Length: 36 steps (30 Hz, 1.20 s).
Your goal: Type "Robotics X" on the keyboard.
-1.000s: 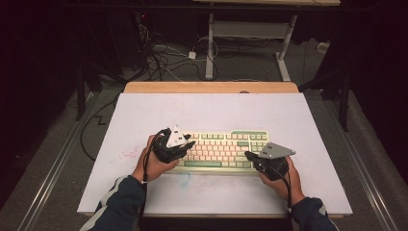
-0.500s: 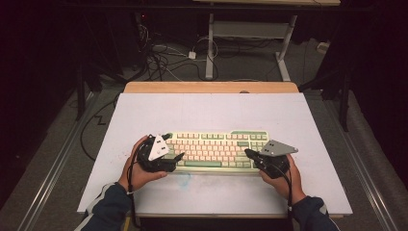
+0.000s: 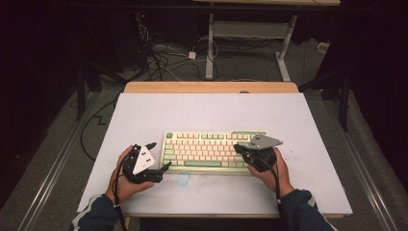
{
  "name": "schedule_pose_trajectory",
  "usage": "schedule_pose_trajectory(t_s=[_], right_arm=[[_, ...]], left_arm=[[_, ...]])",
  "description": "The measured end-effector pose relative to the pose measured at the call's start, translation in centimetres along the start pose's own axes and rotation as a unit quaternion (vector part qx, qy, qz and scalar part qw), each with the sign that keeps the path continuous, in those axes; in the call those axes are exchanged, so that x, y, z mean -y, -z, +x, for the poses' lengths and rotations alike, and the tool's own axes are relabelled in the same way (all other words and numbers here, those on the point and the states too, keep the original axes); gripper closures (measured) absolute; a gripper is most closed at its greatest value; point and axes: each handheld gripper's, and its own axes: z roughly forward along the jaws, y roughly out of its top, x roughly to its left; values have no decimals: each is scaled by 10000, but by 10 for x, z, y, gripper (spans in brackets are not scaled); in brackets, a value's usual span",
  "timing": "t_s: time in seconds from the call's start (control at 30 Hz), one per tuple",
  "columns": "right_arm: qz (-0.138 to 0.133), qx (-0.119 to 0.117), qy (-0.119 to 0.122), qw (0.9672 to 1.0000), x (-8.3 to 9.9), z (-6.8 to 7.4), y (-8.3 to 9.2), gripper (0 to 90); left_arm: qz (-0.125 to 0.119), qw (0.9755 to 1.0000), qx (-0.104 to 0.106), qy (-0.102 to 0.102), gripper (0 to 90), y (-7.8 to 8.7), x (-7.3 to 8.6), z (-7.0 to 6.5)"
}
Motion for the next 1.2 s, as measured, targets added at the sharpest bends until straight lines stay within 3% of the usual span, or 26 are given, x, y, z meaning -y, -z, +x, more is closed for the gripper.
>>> schedule_pose_trajectory(t_s=[0.23, 0.57, 0.9, 1.2], right_arm=[[64, -92, 55, 9999, -12, 6, -16, 900], [365, -116, 117, 9992, -23, 15, -37, 900], [631, -100, 107, 9979, -23, 20, -49, 900], [676, -23, 109, 9977, -22, 18, -54, 900]], left_arm=[[80, 9999, -69, 22, 179, 8, 6, 3], [224, 9997, -109, -22, 179, 9, 11, 6], [279, 9996, -68, -55, 179, 9, 13, 5], [359, 9993, -41, -86, 179, 7, 15, 3]])
